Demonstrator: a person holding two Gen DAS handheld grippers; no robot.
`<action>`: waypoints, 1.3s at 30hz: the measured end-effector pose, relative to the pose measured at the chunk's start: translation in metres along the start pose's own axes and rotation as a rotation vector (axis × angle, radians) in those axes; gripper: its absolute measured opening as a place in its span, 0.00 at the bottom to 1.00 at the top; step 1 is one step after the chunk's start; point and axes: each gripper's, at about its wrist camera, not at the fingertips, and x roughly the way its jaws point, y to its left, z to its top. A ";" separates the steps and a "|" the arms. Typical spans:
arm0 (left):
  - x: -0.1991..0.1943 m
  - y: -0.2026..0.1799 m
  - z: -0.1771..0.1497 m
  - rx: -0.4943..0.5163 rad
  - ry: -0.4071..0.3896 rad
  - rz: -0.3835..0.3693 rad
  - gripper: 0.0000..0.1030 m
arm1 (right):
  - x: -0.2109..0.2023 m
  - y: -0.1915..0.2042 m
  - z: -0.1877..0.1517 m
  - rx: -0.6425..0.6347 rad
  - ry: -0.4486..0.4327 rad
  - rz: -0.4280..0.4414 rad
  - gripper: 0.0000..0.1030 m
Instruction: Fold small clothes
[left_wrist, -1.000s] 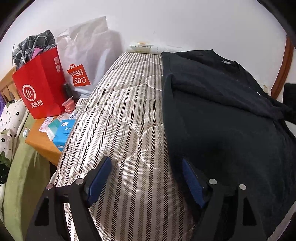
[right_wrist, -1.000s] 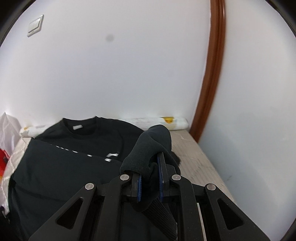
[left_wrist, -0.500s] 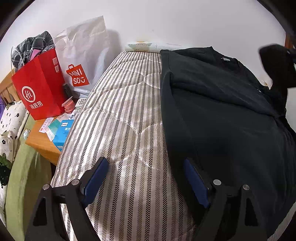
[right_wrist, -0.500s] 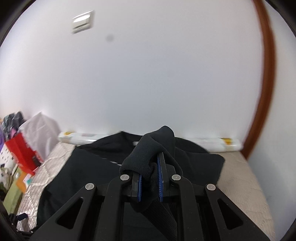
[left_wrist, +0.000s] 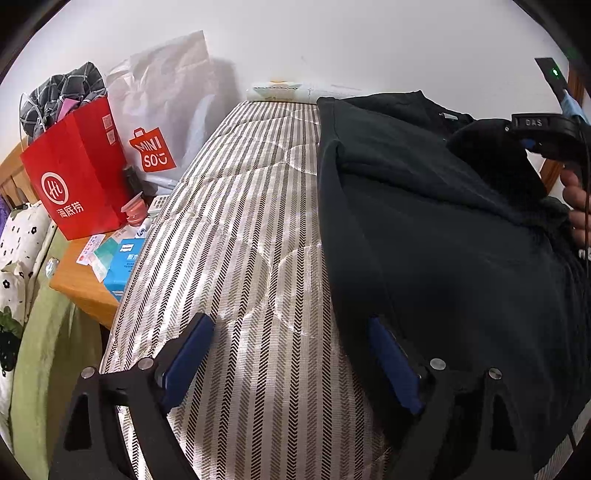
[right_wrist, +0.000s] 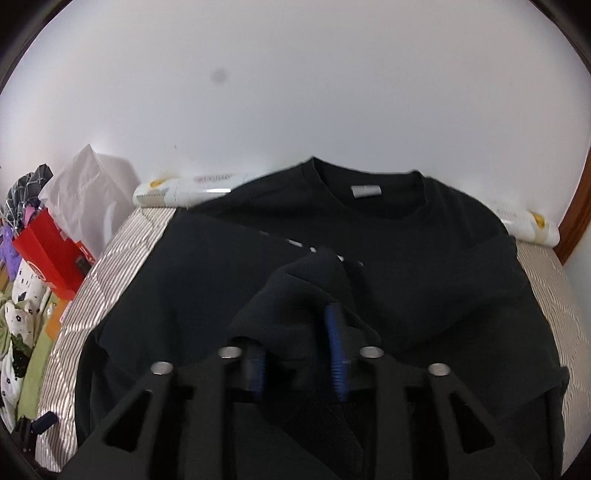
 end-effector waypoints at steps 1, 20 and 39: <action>0.000 0.000 0.000 0.000 0.000 -0.001 0.85 | -0.002 -0.001 -0.002 -0.007 -0.003 -0.009 0.45; 0.000 -0.002 0.000 0.000 0.001 -0.002 0.87 | -0.126 -0.124 -0.065 0.213 -0.119 0.004 0.75; 0.000 -0.002 0.000 -0.004 0.001 -0.004 0.88 | -0.137 -0.186 -0.140 0.272 -0.036 -0.112 0.76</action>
